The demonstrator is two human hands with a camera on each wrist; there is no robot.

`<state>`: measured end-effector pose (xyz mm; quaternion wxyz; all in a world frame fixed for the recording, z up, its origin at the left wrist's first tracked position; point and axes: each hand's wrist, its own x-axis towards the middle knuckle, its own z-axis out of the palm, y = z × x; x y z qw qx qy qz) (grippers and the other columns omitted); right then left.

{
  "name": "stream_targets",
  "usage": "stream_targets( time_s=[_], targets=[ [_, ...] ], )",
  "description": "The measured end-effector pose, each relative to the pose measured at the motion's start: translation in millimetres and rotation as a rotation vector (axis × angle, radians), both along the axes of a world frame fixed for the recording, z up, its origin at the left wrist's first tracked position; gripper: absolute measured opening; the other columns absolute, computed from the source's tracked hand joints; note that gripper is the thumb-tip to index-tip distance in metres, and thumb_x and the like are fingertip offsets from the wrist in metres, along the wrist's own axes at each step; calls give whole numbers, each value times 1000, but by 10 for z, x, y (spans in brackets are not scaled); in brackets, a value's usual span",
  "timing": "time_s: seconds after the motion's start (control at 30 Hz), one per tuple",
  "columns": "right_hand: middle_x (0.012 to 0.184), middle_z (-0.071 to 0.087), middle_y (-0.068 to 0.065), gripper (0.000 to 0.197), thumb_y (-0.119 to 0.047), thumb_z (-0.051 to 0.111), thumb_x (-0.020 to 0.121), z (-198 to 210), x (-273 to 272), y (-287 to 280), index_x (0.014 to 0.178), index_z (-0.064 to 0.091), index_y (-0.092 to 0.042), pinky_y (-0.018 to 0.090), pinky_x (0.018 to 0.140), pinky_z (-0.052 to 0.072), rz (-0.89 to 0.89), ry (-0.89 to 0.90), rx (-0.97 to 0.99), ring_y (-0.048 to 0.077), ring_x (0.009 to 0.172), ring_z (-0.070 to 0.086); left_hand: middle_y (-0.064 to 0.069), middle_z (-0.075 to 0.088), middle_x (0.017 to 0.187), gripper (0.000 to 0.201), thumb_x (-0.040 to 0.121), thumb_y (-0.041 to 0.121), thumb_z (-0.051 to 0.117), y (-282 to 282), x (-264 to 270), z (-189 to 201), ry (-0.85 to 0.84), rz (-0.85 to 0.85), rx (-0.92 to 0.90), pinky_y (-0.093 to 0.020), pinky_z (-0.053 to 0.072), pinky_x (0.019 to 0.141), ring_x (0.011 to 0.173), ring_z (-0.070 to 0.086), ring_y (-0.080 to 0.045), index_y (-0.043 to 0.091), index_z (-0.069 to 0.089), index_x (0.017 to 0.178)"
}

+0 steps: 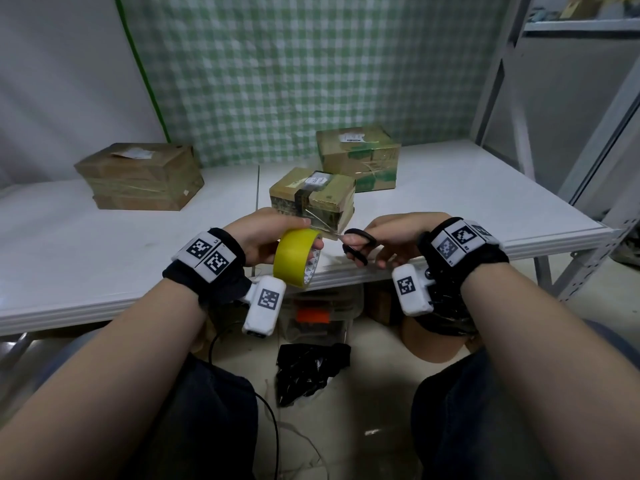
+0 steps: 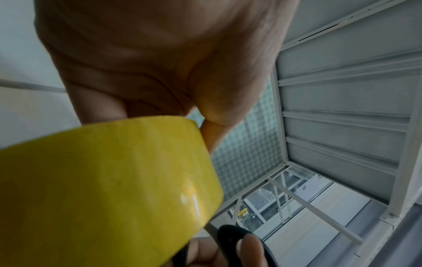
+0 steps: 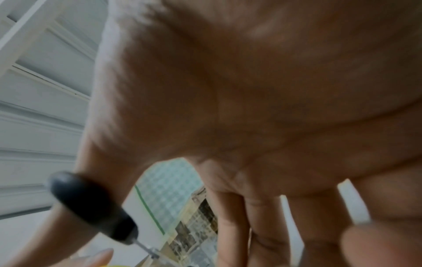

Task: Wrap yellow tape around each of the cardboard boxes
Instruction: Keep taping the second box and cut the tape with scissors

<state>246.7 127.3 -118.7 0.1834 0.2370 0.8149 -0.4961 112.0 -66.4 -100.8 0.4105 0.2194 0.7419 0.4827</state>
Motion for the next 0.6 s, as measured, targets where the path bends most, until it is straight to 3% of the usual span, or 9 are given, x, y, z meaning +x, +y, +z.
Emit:
stream_targets(
  time_s=[0.17,0.3,0.4,0.43,0.5,0.6],
  targets=[
    [83,63,0,60,-68,66,69,-1,-121,-67,99,61,-16,18,48,34,16,7,-17,12,59,43,-8,79,89,30,103,27,58,-11,-8,7,-8,13,11,-35,60,76,67,73,-19,5,61,124],
    [70,59,0,40,-52,73,86,-45,-141,-28,87,65,-13,23,51,28,-55,87,-17,11,54,35,-8,78,93,34,102,28,59,-28,-29,7,-10,29,20,-39,58,86,68,73,-18,4,62,125],
    [64,57,3,35,-43,81,82,-84,-161,-23,81,65,-12,25,52,33,-110,144,16,14,52,38,-10,77,102,39,101,30,61,-42,-57,-3,-12,39,10,-43,55,95,74,72,-20,4,61,131],
    [62,57,4,33,-38,83,81,-97,-172,-32,77,64,-12,25,51,35,-119,155,8,14,51,39,-11,77,102,40,101,30,61,-42,-60,-2,-13,44,4,-42,57,93,74,72,-21,4,59,132],
    [58,57,4,32,-31,83,83,-113,-181,-36,70,61,-12,22,47,40,-118,167,21,13,47,43,-11,77,96,38,102,28,61,-48,-56,15,-7,49,-4,-36,61,76,70,71,-22,3,58,130],
    [52,58,-4,40,-48,79,84,-92,-173,-49,70,68,-12,19,49,40,-46,133,253,10,46,45,-10,76,80,28,103,23,58,-63,-51,52,5,17,-21,-29,59,57,59,69,-20,0,58,120]
  ],
)
